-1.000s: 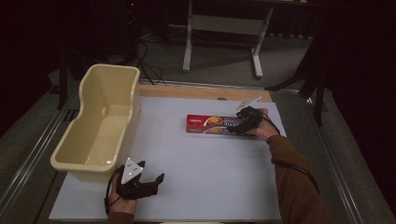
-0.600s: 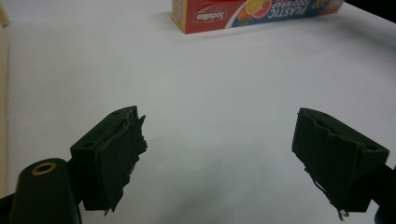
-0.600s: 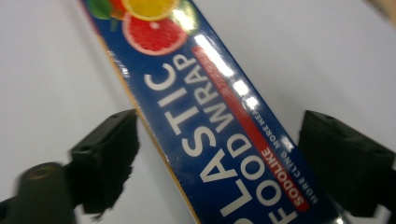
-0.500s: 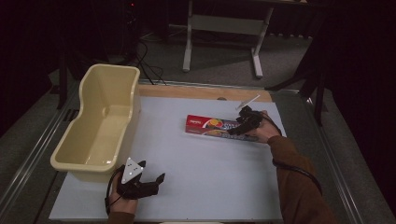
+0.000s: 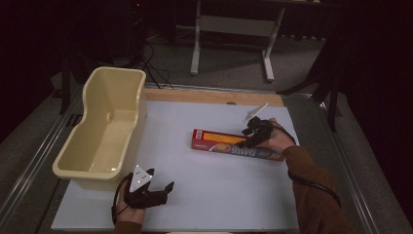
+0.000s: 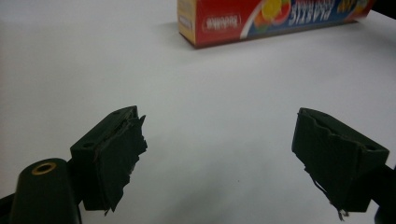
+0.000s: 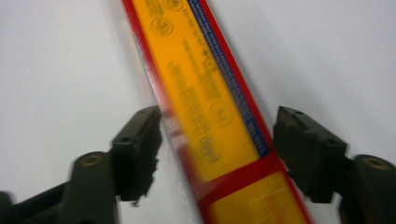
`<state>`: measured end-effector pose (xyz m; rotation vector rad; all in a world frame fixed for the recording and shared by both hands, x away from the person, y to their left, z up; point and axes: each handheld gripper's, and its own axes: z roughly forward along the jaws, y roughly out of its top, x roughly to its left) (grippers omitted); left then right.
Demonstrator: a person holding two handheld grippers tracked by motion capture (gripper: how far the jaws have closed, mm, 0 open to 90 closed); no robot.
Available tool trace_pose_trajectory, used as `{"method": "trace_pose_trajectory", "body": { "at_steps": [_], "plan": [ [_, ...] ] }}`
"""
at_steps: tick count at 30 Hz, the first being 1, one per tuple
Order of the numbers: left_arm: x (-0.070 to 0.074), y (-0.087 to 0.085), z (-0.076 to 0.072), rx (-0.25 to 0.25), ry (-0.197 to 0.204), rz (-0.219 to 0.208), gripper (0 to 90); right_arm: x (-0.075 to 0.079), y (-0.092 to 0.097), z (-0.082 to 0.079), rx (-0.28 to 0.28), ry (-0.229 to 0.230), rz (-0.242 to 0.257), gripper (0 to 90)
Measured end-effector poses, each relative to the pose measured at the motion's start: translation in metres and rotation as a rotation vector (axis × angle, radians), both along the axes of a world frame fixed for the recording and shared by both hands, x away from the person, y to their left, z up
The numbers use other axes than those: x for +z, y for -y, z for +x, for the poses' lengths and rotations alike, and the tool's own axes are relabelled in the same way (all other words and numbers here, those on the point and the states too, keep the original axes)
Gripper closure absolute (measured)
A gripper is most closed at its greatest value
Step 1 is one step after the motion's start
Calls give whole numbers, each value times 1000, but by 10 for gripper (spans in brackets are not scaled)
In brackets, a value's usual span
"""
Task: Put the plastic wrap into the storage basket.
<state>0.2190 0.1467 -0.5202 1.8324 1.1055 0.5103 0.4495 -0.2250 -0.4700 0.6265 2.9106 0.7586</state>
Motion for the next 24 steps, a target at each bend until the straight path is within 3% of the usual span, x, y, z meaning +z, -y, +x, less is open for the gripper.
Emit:
{"method": "trace_pose_trajectory", "body": {
  "at_steps": [1, 2, 3, 4, 6, 7, 10, 13, 17, 18, 19, 21, 24],
  "plan": [
    [1, 0, 0, -1, 4, -1, 161, -3, -3, -3, 22, 16, -34, 277],
    [1, 0, 0, -1, 4, -1, 161, -3, -3, -3, 22, 16, -34, 277],
    [1, 0, -1, -1, 5, 0, 161, -8, -8, -5, 46, 56, -96, 271],
    [1, 0, -1, -1, 6, 1, 161, -8, -8, -5, 46, 56, -96, 271],
    [1, 1, -1, -4, 2, 2, 161, -19, -12, -3, 83, 51, -168, 221],
    [1, 1, -1, -5, 2, 4, 161, -19, -12, -3, 83, 51, -168, 221],
    [0, 2, 0, -8, 1, 4, 161, -32, -17, 0, 125, 29, -258, 224],
    [0, 1, -1, -7, 2, 3, 161, -31, -19, 5, 102, -32, -243, 306],
    [1, 0, -1, -3, 4, 0, 161, -27, -21, 2, 83, -47, -265, 336],
    [1, 0, -1, -3, 4, -1, 161, -26, -23, -1, 59, -102, -283, 354],
    [1, 0, -1, -3, 5, 0, 161, -26, -23, -1, 59, -102, -283, 354],
    [2, 1, -1, -6, 8, -1, 161, -25, -25, -3, 37, -151, -287, 366],
    [2, 2, -1, -8, 6, 3, 161, -24, -31, -10, 71, -147, -305, 370]
  ]
}}
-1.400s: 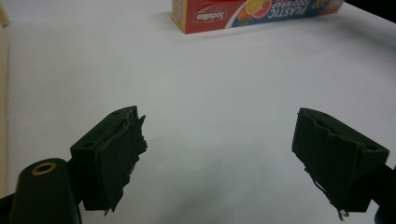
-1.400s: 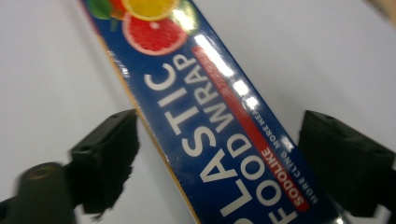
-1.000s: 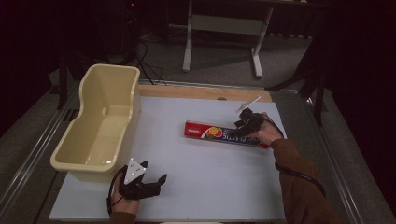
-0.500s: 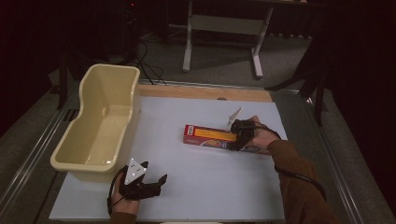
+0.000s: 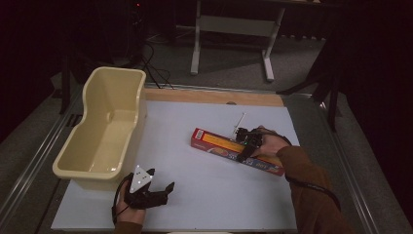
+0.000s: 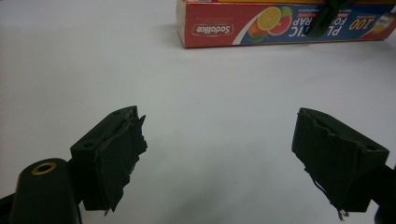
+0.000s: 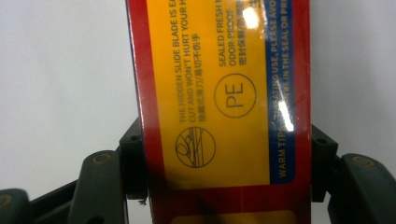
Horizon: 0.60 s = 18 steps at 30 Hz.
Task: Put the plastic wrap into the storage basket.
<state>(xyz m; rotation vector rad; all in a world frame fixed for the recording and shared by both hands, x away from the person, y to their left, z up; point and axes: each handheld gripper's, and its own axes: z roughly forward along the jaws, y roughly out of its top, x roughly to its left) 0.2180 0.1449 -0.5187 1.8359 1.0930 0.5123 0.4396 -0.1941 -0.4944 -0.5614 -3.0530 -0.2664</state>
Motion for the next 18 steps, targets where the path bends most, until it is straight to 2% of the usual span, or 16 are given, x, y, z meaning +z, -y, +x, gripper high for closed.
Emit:
{"method": "trace_pose_trajectory", "body": {
  "at_steps": [3, 4, 5, 6, 7, 8, 10, 11, 13, 15, 16, 17, 18],
  "plan": [
    [-1, 1, 1, -1, -3, 1, 161, 0, -1, -1, 24, 21, 7, 368],
    [-1, 1, 1, -2, -2, 1, 161, 1, -2, -4, 77, 76, 22, 311],
    [-1, 1, 1, -2, -2, 1, 161, 1, -2, -4, 77, 76, 22, 311],
    [-1, 1, 1, -3, -2, 1, 161, 5, -5, -5, 99, 104, 38, 255],
    [-1, 1, 1, -3, -2, 1, 161, 7, -8, -6, 106, 110, 34, 214],
    [-1, 1, 1, -3, -3, 2, 161, 7, -8, -6, 106, 110, 34, 214],
    [0, 1, 0, -2, -2, 0, 161, 6, -13, -6, 135, 113, -9, 167],
    [0, 1, 0, -3, -1, 0, 161, 4, -16, -7, 150, 107, -43, 137],
    [0, 0, -1, -1, 1, -2, 161, 0, -19, -8, 161, 91, -77, 102],
    [0, -1, -1, 2, 1, -5, 161, -3, -21, -8, 159, 76, -78, 101],
    [0, -1, -1, 4, 0, -5, 161, -3, -22, -7, 146, 71, -61, 182],
    [0, -1, -1, 4, -2, -5, 161, -3, -22, -7, 146, 71, -61, 182],
    [0, -1, -1, 4, -2, -7, 161, -1, -23, -6, 141, 65, -56, 288]
  ]
}}
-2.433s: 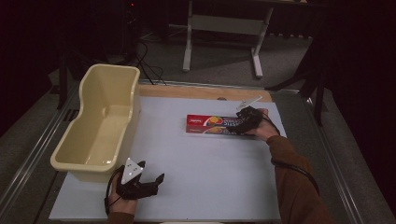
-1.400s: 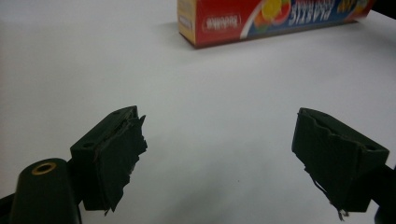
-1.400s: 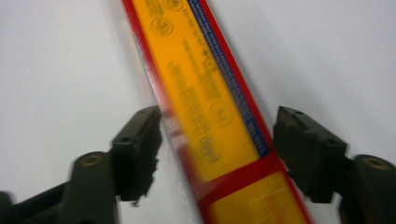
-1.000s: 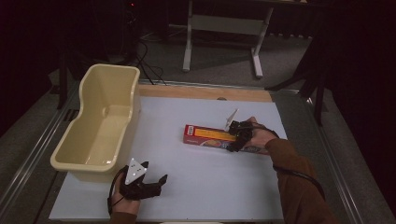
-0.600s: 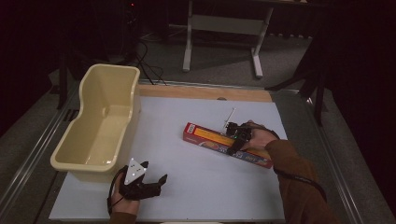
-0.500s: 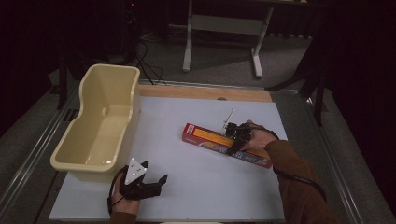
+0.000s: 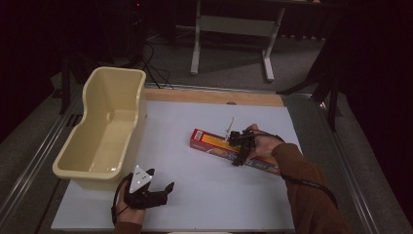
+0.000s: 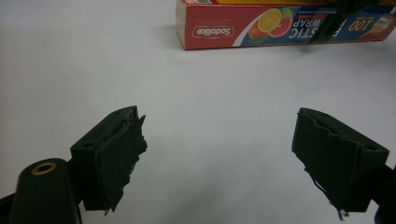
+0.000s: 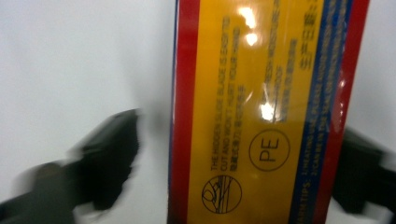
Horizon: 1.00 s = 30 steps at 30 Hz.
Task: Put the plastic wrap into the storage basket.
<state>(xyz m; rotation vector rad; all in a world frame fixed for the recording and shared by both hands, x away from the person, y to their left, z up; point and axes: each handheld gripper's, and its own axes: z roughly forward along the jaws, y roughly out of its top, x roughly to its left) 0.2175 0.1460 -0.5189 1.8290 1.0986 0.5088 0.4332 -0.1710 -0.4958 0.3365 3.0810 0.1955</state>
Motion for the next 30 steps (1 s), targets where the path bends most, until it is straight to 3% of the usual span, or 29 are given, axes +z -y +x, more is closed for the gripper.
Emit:
{"method": "trace_pose_trajectory", "body": {
  "at_steps": [1, 2, 9, 11, 17, 21, 25, 30],
  "plan": [
    [0, 0, 0, -1, 0, 1, 161, 2, 0, 2, -17, 18, -5, 363],
    [0, 1, 0, -2, 1, 3, 161, 3, 1, 7, -41, -10, 2, 376],
    [0, 0, 0, 1, 1, 1, 161, 5, -2, 7, -80, -27, -18, 387],
    [0, 1, 0, 0, 3, 1, 161, 5, -2, 7, -110, -47, -4, 388],
    [0, 1, 0, -1, 4, 3, 161, 5, -7, 5, -183, -46, 11, 392],
    [1, 0, 0, 0, 5, 3, 161, 5, -15, 2, -232, -51, 19, 393],
    [1, 0, 0, 2, 6, 1, 161, 8, -24, 1, -287, -86, 47, 393],
    [2, -1, -1, 4, 10, -4, 161, 16, -36, 3, -362, -83, 78, 395]
  ]
}}
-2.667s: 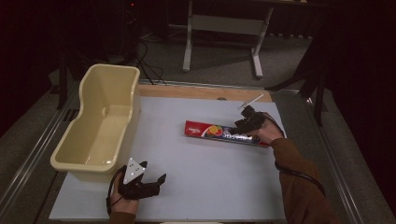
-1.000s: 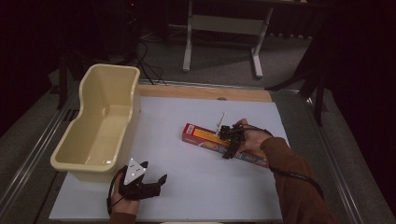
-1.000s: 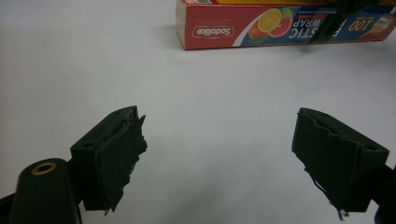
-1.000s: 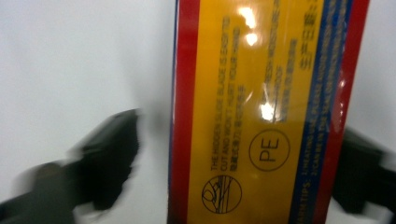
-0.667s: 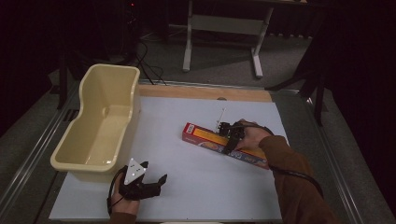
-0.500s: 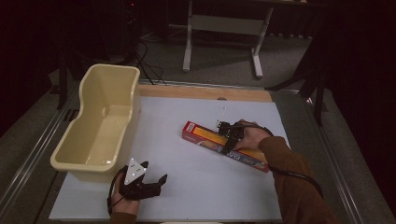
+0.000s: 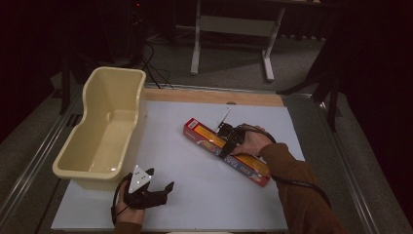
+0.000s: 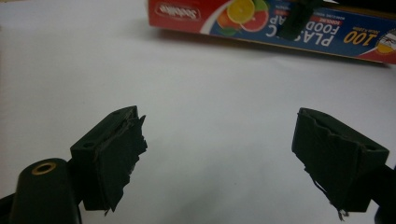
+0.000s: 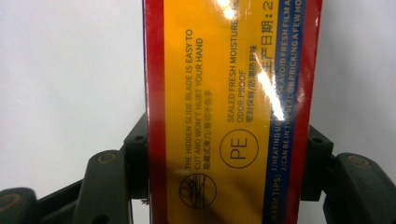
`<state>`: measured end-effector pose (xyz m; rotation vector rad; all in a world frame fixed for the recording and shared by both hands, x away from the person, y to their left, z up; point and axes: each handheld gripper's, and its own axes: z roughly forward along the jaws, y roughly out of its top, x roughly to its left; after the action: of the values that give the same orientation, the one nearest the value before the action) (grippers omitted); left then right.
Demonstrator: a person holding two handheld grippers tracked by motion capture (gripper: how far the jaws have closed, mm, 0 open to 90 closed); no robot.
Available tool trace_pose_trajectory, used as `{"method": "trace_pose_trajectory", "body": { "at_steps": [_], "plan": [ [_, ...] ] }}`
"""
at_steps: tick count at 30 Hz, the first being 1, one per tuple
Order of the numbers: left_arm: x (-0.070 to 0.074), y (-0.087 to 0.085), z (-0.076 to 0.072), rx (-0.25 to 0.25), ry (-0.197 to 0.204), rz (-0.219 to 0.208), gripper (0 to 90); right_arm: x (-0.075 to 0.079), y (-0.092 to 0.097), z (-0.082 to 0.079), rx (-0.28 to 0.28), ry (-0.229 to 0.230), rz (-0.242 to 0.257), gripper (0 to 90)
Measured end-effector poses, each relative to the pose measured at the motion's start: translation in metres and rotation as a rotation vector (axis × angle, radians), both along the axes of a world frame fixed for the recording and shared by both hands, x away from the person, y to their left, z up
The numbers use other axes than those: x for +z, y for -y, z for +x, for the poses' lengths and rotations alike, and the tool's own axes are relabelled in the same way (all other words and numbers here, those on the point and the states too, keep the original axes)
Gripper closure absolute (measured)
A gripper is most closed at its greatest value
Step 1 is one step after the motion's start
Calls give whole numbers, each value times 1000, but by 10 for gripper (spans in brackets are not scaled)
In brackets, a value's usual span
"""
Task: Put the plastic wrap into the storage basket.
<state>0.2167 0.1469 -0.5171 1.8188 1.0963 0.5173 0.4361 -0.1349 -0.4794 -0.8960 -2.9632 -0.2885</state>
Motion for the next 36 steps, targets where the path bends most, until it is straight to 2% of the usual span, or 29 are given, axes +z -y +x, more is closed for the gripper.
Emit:
{"method": "trace_pose_trajectory", "body": {
  "at_steps": [1, 4, 7, 11, 16, 18, 19, 23, 25, 28, 30, 31, 33, 36],
  "plan": [
    [0, 0, 0, 0, 0, -1, 161, 3, -3, 1, -22, -4, 12, 394],
    [0, 0, 0, 1, 0, -1, 161, 10, -9, 1, -37, 1, 30, 395],
    [0, 0, 0, -2, 0, 1, 161, 21, -21, 1, -73, 18, 34, 395],
    [0, 1, 0, -4, 0, -1, 161, 30, -30, 2, -84, 37, 40, 395],
    [0, 2, -1, -5, 1, -1, 161, 45, -45, 5, -124, 71, 73, 395],
    [0, 1, -1, -6, 2, -1, 161, 53, -52, 6, -151, 88, 106, 395],
    [1, 1, -1, -6, 4, -1, 161, 53, -52, 6, -151, 88, 106, 395],
    [1, 1, -2, -5, 8, -2, 161, 64, -59, 12, -199, 96, 207, 397],
    [1, 2, -2, -8, 7, -3, 161, 65, -60, 14, -212, 101, 221, 397],
    [1, 3, -2, -10, 8, -4, 161, 71, -66, 17, -247, 106, 270, 397],
    [2, 3, -3, -12, 10, -3, 161, 78, -72, 18, -257, 118, 317, 398],
    [2, 3, -3, -12, 11, -4, 161, 78, -72, 18, -257, 118, 317, 398],
    [2, 3, -3, -12, 12, -7, 161, 84, -80, 17, -270, 141, 352, 398],
    [2, 3, -3, -14, 12, -7, 161, 89, -85, 18, -281, 146, 386, 398]
  ]
}}
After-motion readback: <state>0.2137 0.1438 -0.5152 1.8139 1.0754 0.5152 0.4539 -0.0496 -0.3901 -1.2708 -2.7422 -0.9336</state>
